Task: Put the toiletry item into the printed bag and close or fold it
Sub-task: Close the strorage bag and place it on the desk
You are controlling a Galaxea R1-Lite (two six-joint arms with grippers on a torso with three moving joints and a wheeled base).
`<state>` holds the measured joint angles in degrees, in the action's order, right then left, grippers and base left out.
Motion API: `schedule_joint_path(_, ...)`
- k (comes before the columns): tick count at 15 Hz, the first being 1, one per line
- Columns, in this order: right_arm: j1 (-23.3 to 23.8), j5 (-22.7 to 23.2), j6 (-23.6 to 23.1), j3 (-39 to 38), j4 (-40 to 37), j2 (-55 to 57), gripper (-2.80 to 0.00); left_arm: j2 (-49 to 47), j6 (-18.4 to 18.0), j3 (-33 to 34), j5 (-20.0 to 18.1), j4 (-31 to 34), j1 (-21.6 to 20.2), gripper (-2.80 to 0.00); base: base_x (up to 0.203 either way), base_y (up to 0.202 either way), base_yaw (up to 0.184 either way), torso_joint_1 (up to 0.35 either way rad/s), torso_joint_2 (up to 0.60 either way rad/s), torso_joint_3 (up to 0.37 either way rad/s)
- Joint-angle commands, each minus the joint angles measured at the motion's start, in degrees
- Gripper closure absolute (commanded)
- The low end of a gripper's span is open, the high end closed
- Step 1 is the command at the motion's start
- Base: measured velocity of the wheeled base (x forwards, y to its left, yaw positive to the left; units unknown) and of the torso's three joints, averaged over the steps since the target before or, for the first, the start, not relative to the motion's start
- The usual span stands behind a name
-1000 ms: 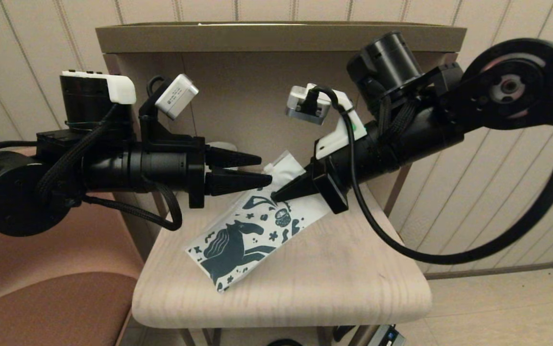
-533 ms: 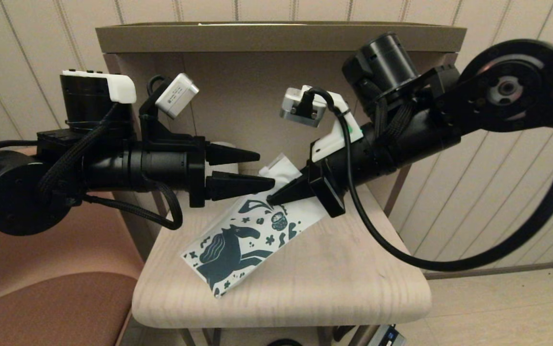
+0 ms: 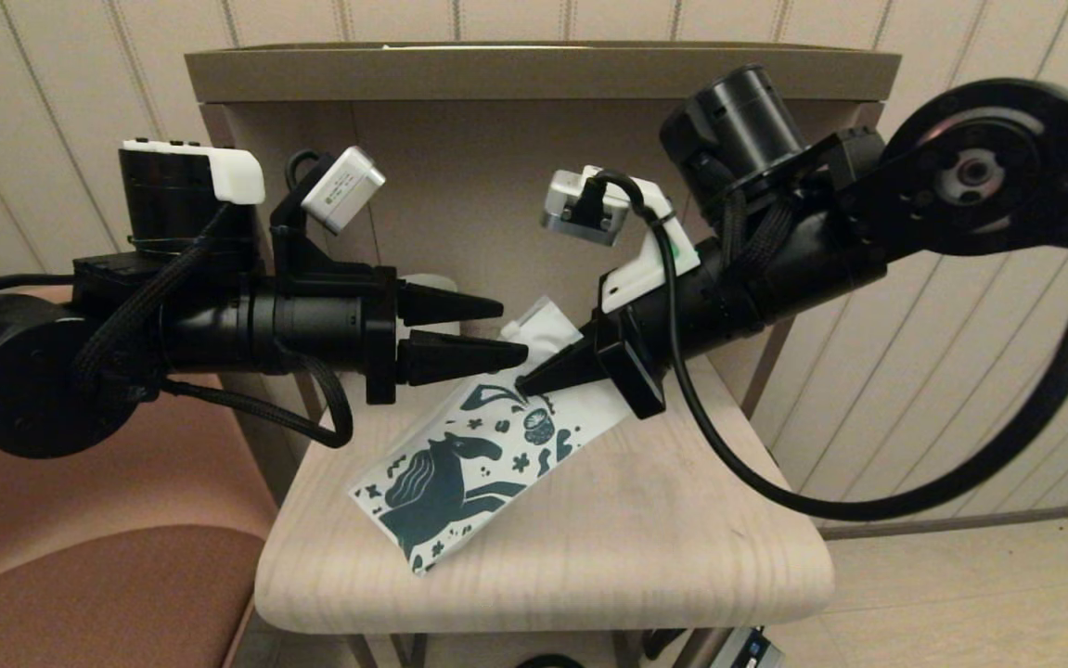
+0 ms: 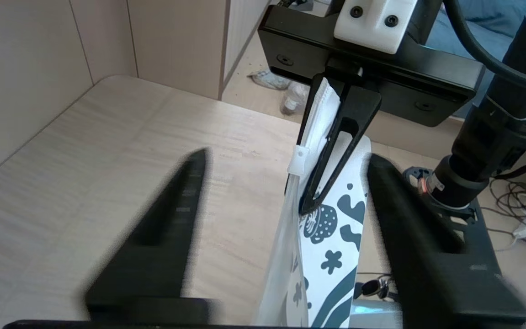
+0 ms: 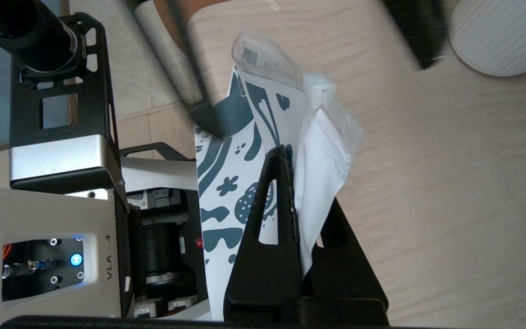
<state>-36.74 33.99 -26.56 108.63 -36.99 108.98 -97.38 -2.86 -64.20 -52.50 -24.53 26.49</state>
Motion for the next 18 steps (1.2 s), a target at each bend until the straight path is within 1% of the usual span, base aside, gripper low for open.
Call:
schedule_joint_path(1,0.0,0.2,-0.2,0.0,-0.2,0.1,0.00,-0.3,0.0,-0.1,-0.3,-0.2,0.0,0.00,0.000,0.000,0.000,0.000,0.00,0.000)
schedule_joint_path(11,-0.1,0.2,-0.2,0.0,0.7,0.4,0.00,-0.8,0.1,-0.3,-0.5,-0.2,0.0,0.00,0.000,0.000,0.000,0.000,0.00,0.000)
schedule_joint_path(18,2.4,0.3,-0.2,0.0,0.8,-2.3,0.00,-1.2,0.0,-0.1,-0.4,-0.2,0.1,0.00,0.000,0.000,0.000,0.000,0.00,0.000)
